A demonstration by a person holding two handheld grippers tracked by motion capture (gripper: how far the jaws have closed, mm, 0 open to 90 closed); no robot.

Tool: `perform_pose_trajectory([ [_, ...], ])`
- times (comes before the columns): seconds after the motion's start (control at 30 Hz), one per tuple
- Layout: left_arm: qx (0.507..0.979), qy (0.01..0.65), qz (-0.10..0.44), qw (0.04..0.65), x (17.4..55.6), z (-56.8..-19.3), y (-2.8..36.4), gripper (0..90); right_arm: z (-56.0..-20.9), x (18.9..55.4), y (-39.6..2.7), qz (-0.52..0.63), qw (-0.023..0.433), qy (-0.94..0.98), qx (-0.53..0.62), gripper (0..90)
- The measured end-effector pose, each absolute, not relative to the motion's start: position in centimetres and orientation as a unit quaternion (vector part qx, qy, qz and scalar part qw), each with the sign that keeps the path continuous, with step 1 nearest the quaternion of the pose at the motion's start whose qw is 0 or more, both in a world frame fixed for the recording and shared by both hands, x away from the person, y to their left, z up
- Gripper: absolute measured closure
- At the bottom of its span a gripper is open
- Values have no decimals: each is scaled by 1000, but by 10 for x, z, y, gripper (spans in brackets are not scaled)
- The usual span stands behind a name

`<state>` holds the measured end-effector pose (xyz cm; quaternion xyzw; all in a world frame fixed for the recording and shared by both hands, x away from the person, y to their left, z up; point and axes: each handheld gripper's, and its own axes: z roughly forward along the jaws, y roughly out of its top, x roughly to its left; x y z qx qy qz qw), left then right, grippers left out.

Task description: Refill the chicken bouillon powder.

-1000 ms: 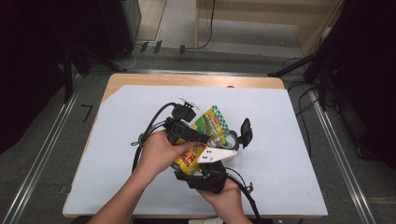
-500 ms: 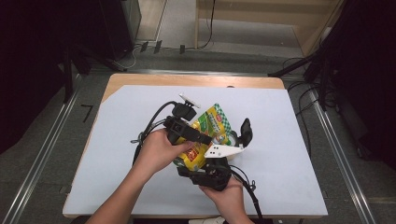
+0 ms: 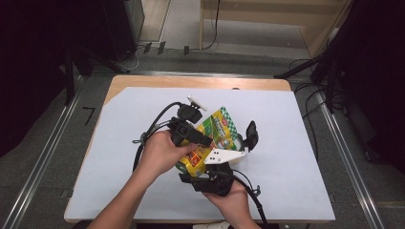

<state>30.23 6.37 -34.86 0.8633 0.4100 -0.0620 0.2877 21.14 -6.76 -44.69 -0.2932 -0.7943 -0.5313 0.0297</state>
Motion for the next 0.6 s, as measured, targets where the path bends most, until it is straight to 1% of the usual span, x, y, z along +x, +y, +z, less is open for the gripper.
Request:
perform_pose_trajectory([
  [0.07, 863, 411, -68, 286, 304, -348, 63, 838, -446, 211, -66, -527, 22, -799, -287, 597],
  [0.2, 863, 412, -70, 284, 307, -347, 62, 858, -445, 211, -65, -527, 16, -801, -285, 579],
  [0.3, 863, 420, -63, 276, 310, -348, 61, 869, -445, 214, -63, -521, 26, -803, -288, 539],
  [0.37, 862, 423, -66, 272, 313, -350, 60, 874, -446, 216, -62, -517, 30, -804, -292, 532],
  [0.4, 862, 425, -67, 269, 314, -351, 60, 876, -446, 217, -62, -514, 29, -805, -294, 538],
  [0.43, 861, 426, -71, 268, 315, -352, 60, 878, -447, 217, -61, -512, 28, -806, -297, 570],
  [0.47, 861, 426, -71, 268, 315, -352, 60, 882, -447, 217, -61, -512, 28, -806, -297, 570],
  [0.5, 860, 429, -71, 267, 316, -353, 60, 882, -448, 218, -61, -509, 26, -806, -302, 616],
  [0.6, 857, 430, -73, 275, 318, -352, 61, 879, -448, 220, -63, -516, 34, -799, -306, 645],
])
